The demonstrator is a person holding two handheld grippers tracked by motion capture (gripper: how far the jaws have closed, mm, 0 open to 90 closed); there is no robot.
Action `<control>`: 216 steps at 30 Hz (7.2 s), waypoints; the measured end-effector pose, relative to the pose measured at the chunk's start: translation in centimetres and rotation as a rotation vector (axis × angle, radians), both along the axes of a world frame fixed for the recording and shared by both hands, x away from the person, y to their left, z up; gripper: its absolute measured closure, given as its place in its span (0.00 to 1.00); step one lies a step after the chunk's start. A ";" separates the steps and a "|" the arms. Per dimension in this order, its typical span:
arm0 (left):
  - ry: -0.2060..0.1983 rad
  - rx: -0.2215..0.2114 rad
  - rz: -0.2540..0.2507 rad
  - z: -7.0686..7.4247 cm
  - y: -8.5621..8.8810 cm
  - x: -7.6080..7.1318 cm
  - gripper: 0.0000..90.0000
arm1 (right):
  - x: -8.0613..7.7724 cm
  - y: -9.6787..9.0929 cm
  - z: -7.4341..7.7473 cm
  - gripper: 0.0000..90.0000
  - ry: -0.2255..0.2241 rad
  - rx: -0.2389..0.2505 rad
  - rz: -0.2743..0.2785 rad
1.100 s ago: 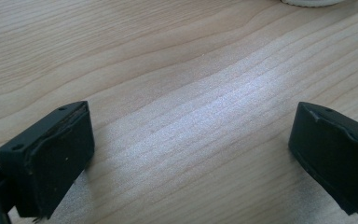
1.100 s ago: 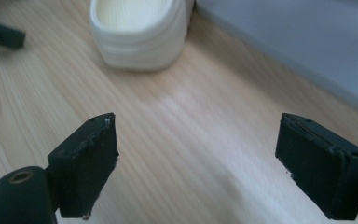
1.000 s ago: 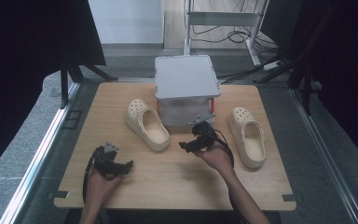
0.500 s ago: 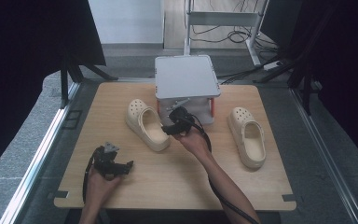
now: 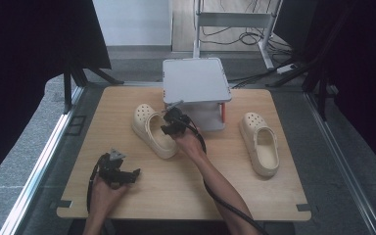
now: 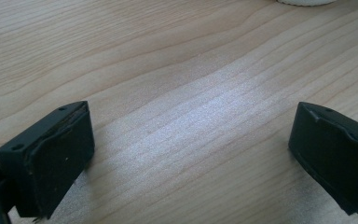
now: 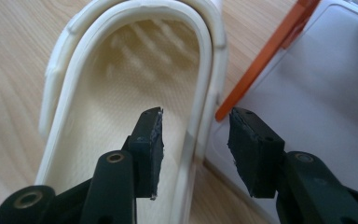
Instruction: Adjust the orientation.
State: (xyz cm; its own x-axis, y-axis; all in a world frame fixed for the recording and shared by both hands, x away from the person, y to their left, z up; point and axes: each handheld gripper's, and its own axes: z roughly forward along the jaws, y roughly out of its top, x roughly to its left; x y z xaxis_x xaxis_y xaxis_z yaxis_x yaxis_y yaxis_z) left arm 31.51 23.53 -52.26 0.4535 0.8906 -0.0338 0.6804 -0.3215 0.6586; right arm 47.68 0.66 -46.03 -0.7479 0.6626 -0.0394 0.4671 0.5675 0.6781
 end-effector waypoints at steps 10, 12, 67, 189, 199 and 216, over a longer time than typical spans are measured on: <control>0.001 -0.001 -0.002 0.0 0.0 0.0 0.00 | 0.1 1.3 -0.4 0.85 -0.031 -0.047 -0.057; 0.001 -0.002 -0.002 0.0 0.0 0.0 0.00 | 0.0 1.3 -0.2 0.86 -0.019 -0.012 -0.072; 0.004 0.002 0.064 0.0 4.6 -0.4 0.00 | -18.5 -10.5 1.8 0.87 0.209 0.238 0.119; 0.004 0.004 0.071 0.0 4.5 -0.3 0.00 | -14.8 -16.3 6.3 0.85 0.019 0.058 0.016; 0.004 0.003 0.071 0.0 4.5 -0.3 0.00 | -15.2 -12.0 4.2 0.85 0.066 0.050 0.098; 0.003 0.001 0.072 0.0 4.5 -0.3 0.00 | -15.0 -8.3 1.1 0.84 0.166 0.036 0.170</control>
State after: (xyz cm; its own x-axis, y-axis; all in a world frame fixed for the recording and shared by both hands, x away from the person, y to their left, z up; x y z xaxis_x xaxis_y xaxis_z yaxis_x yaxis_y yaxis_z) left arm 31.22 28.04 -52.31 0.3877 0.9211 -0.0345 0.7038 -0.2717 0.6564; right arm 32.69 -7.66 -44.94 -0.8430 0.5254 0.1152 0.4739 0.6241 0.6213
